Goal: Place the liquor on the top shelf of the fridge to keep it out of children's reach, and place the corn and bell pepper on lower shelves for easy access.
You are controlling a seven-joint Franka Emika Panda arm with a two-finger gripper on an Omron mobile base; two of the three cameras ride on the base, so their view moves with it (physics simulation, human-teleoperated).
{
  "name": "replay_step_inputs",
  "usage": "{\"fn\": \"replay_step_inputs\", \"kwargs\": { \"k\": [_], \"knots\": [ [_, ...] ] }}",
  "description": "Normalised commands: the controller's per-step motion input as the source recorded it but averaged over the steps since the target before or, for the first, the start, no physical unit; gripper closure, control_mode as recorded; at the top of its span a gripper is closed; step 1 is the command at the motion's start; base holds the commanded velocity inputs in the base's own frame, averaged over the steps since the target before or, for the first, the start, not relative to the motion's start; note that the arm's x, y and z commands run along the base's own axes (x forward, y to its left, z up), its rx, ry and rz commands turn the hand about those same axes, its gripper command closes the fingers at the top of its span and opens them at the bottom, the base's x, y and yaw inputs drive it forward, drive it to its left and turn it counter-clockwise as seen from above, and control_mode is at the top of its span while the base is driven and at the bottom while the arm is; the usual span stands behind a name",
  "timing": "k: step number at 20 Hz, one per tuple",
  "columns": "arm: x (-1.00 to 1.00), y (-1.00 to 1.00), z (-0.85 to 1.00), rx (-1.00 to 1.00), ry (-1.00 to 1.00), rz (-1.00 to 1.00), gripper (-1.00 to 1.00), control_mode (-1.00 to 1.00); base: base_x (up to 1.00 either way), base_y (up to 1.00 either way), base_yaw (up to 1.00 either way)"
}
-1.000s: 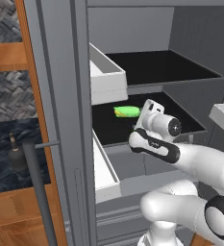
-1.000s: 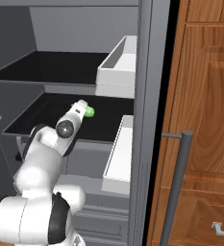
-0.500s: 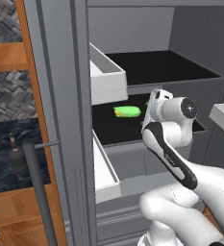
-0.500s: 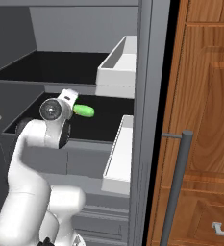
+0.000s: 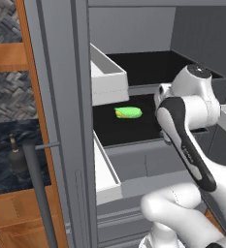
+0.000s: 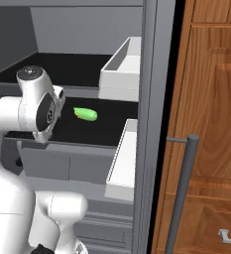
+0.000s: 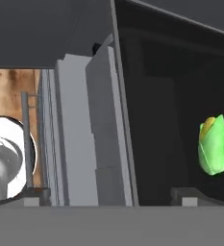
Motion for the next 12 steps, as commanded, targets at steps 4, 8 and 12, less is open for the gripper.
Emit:
{"fn": "replay_step_inputs", "kwargs": {
  "k": [4, 8, 12],
  "knots": [
    [-1.0, 0.0, 0.08, -0.08, 0.15, 0.05, -1.0, -1.0, 0.0, 0.0, 0.0],
    [-1.0, 0.0, 0.0, -0.04, 0.03, 0.0, -1.0, -1.0, 0.0, 0.0, 0.0],
    [-0.89, -0.02, 0.0, 0.0, -0.04, 0.0, -1.0, -1.0, 0.0, 0.0, 0.0]
  ]
}}
